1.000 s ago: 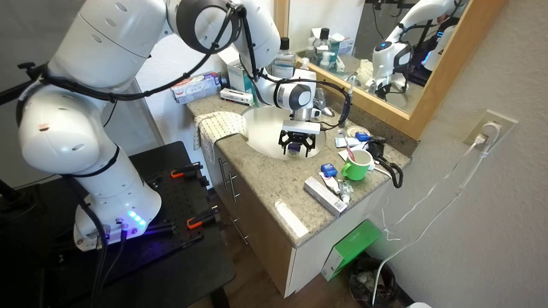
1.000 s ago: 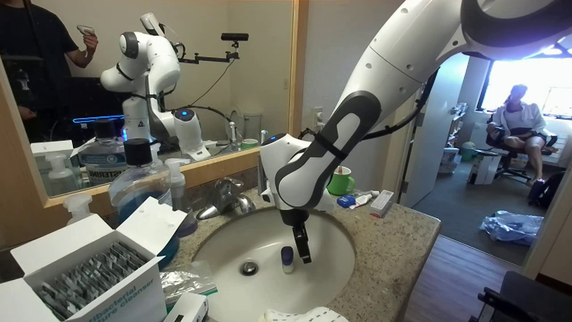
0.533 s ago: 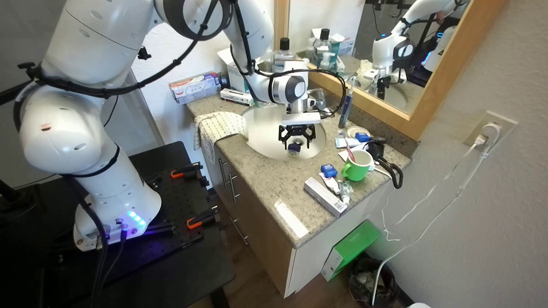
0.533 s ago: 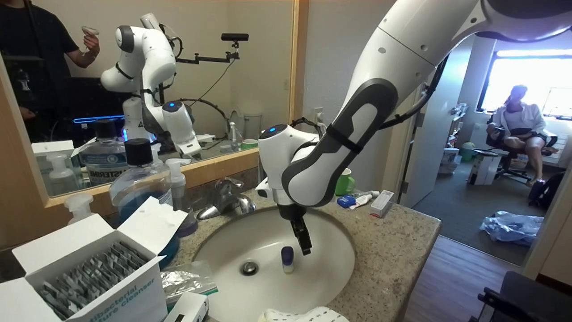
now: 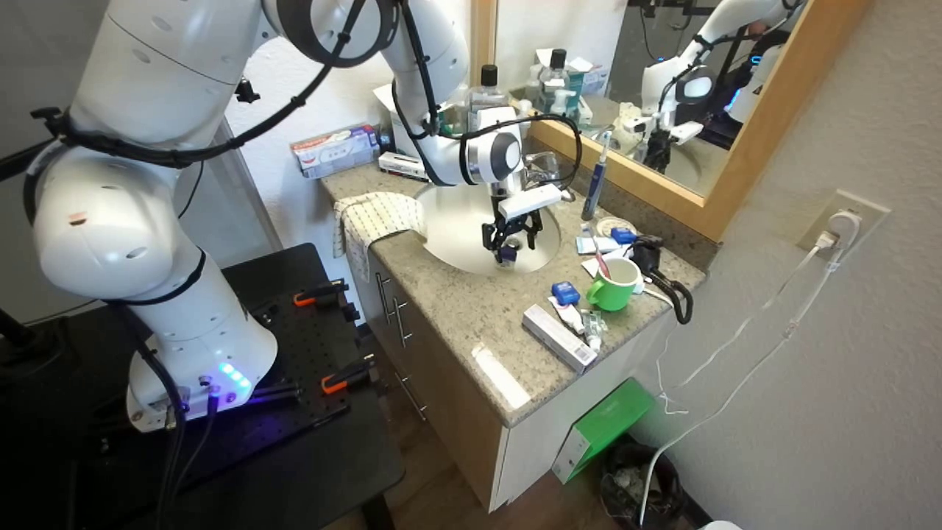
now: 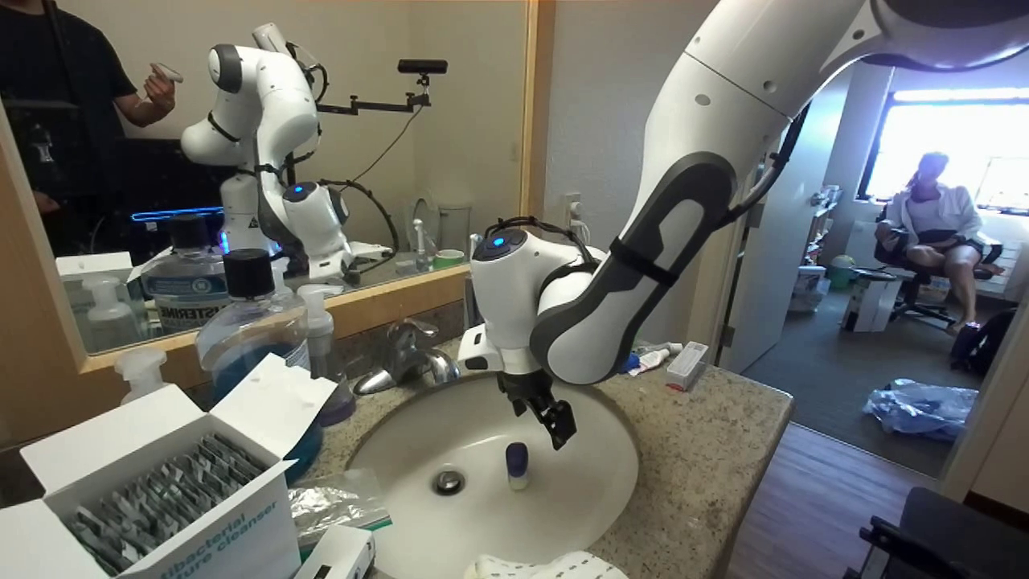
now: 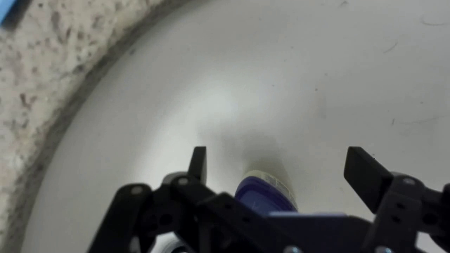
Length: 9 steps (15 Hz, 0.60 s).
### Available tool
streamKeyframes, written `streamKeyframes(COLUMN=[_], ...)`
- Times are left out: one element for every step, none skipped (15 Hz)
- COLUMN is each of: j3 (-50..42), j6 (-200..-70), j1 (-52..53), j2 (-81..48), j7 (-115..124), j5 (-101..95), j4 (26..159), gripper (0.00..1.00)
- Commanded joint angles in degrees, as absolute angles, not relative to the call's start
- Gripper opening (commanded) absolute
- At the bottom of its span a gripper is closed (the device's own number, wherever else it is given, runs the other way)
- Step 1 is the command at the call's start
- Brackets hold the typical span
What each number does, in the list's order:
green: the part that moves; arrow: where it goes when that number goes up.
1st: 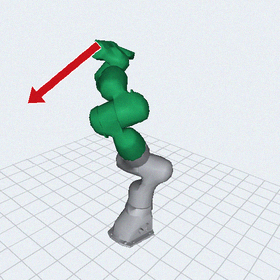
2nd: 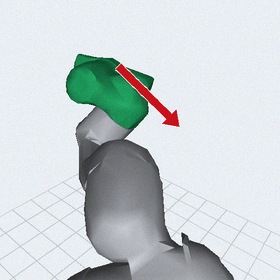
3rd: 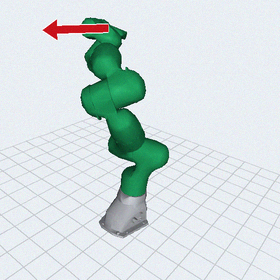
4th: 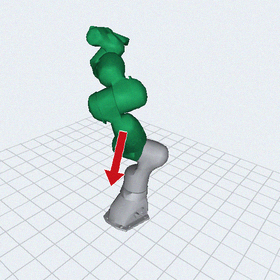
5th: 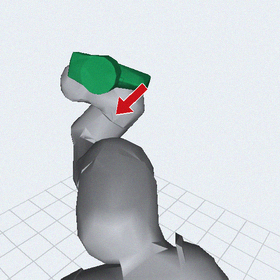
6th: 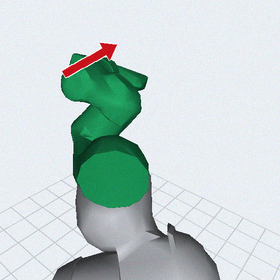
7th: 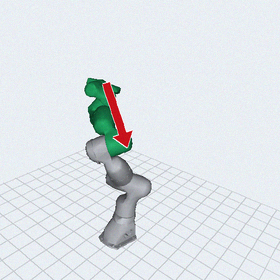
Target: Remove the Vaseline from the sink and place it on the right side of the counter
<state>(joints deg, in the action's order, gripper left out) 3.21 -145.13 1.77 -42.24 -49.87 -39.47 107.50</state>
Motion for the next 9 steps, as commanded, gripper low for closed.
streamKeyframes(j3=[4.5,3.1,3.2,3.4,3.4,3.6,3.9,4.7,5.5], j6=[-152.1,-148.6,-150.1,-150.7,-150.9,-149.7,-150.4,-149.5,-149.6], j1=[-0.7,1.5,1.1,0.8,0.6,0.5,0.0,-0.7,-1.5], j2=[-41.7,-42.7,-42.9,-42.9,-42.9,-42.9,-43.0,-43.2,-43.5], j7=[-58.4,-54.7,-56.6,-57.6,-57.8,-57.4,-58.4,-59.5,-61.3], j5=[-42.1,-40.3,-40.3,-40.3,-40.4,-39.9,-39.9,-38.6,-37.8], j4=[109.9,107.8,108.1,108.3,108.5,108.4,108.6,108.4,108.3], gripper=[1.00,1.00,1.00,1.00,1.00,1.00,1.00,1.00,1.00])
